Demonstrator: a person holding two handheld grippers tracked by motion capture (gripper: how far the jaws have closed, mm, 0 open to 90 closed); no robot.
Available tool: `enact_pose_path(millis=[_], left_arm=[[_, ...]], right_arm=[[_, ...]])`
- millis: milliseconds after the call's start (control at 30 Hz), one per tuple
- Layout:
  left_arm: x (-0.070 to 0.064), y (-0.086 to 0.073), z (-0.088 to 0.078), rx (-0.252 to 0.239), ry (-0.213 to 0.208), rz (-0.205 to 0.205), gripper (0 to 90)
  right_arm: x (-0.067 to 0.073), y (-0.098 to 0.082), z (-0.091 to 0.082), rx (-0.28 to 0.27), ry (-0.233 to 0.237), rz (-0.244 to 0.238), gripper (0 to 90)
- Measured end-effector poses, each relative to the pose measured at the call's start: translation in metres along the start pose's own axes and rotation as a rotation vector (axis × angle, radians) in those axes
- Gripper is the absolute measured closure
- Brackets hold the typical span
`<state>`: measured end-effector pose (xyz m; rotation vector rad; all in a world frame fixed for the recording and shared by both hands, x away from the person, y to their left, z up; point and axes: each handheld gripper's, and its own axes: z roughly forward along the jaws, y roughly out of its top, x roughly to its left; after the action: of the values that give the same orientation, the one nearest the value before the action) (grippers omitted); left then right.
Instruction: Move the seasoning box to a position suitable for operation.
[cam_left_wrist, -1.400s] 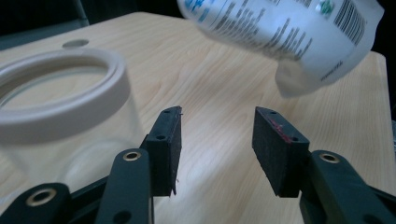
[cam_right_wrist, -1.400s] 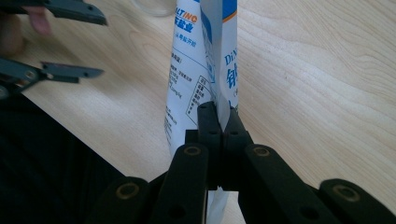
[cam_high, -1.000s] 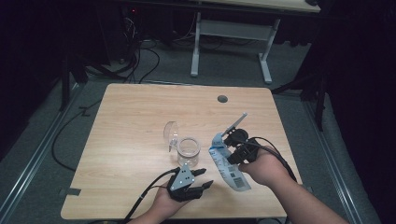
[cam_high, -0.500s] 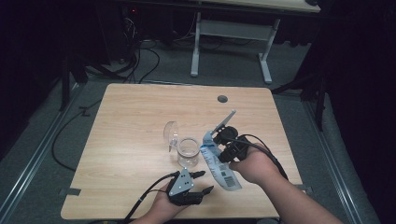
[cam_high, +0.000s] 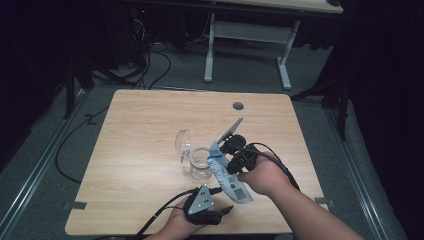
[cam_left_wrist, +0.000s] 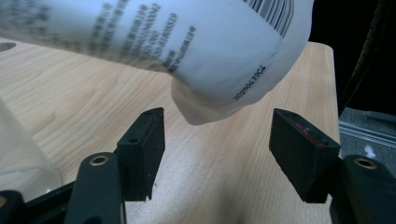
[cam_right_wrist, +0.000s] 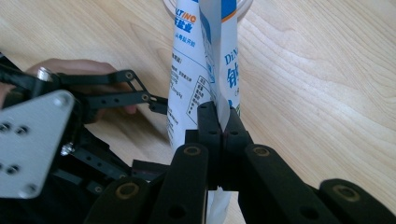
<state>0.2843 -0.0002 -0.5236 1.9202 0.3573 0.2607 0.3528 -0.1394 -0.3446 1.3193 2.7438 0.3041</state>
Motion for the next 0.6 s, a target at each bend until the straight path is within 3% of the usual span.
enact_pose_path(millis=[367, 600], left_arm=[[-0.002, 0.004, 0.014, 0.016, 0.037, 0.007, 36.1], [-0.003, 0.006, 0.011, 0.024, 0.067, 0.003, 43.2]], right_arm=[[0.005, 0.003, 0.005, 0.003, 0.015, -0.002, 90.0], [0.006, 0.003, 0.003, -0.012, 0.028, 0.001, 90.0]])
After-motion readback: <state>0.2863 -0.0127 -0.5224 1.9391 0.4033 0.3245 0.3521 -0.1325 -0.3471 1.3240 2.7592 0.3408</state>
